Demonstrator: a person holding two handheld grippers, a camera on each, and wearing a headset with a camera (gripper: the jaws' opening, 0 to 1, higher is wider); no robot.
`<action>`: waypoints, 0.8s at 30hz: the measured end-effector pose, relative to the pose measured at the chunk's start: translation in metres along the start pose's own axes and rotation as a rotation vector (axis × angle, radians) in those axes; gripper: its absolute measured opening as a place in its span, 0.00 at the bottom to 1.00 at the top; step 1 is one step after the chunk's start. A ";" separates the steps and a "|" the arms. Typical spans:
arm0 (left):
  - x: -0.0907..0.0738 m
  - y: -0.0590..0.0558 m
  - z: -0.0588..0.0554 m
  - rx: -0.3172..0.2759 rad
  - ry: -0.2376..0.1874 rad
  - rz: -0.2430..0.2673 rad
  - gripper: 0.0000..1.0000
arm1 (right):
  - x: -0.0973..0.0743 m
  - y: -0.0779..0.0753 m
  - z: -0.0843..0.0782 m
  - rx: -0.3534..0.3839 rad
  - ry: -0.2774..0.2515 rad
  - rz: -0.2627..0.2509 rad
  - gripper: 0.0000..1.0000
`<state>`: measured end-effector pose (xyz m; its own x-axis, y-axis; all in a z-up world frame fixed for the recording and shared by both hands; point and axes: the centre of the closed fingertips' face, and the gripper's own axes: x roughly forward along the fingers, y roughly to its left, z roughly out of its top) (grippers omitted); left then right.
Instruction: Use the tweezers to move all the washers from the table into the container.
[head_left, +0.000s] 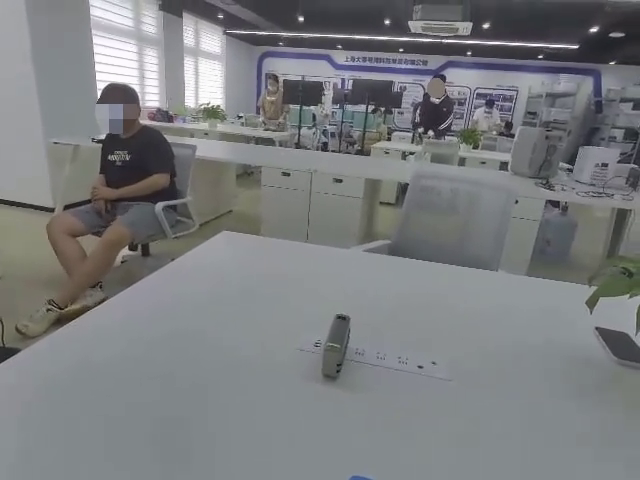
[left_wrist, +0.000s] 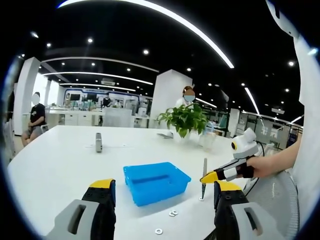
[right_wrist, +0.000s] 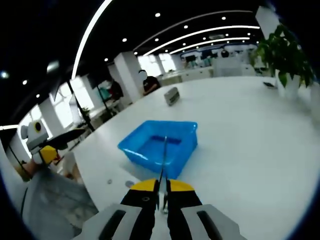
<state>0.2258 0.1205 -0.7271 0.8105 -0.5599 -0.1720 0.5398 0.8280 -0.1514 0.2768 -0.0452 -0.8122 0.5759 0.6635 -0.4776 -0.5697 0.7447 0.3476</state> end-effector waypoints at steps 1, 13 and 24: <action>0.000 0.001 0.000 0.000 -0.001 0.003 0.82 | 0.001 0.000 -0.001 0.006 0.001 0.003 0.04; -0.002 0.004 0.001 0.004 -0.005 0.017 0.82 | 0.000 0.012 -0.010 -0.174 0.062 0.016 0.03; -0.002 0.004 0.001 0.004 -0.004 0.015 0.81 | 0.002 0.015 -0.007 -0.250 0.044 0.036 0.02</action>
<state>0.2265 0.1244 -0.7267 0.8194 -0.5474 -0.1700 0.5287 0.8364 -0.1446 0.2654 -0.0330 -0.8140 0.5295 0.6814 -0.5053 -0.7199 0.6761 0.1572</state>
